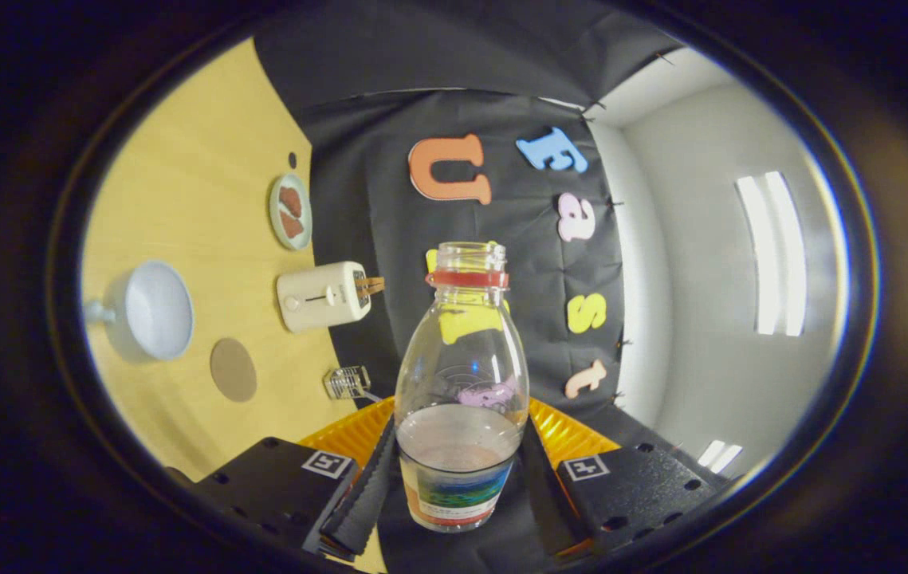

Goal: Take the bottle from table, then pour the juice into the cup, finally place the bottle on the coaster

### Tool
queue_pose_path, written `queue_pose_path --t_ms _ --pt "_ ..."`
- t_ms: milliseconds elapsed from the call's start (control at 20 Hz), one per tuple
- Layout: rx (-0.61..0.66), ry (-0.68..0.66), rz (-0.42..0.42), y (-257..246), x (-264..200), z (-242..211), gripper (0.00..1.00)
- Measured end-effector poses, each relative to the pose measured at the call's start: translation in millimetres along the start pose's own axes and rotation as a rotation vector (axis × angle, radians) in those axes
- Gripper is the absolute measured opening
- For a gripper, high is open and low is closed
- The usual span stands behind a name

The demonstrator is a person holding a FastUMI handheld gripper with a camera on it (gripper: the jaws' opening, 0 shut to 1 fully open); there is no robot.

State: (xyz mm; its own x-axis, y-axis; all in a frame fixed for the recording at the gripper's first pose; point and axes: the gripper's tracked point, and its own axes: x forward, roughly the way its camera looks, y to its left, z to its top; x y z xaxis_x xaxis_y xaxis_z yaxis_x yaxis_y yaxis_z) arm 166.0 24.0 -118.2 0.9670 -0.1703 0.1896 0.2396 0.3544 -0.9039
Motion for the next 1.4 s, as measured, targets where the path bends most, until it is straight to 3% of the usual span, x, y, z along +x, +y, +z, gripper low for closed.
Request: queue_pose_path --t_ms 300,600,950,1400 --pt "0.538 0.135 0.135 4 7 0 0.82" --pt "0.863 0.166 0.218 -12 12 10 0.80" --pt "1.011 0.108 0.190 -13 35 15 0.80" --pt "1.091 0.146 0.213 58 95 -16 0.80"
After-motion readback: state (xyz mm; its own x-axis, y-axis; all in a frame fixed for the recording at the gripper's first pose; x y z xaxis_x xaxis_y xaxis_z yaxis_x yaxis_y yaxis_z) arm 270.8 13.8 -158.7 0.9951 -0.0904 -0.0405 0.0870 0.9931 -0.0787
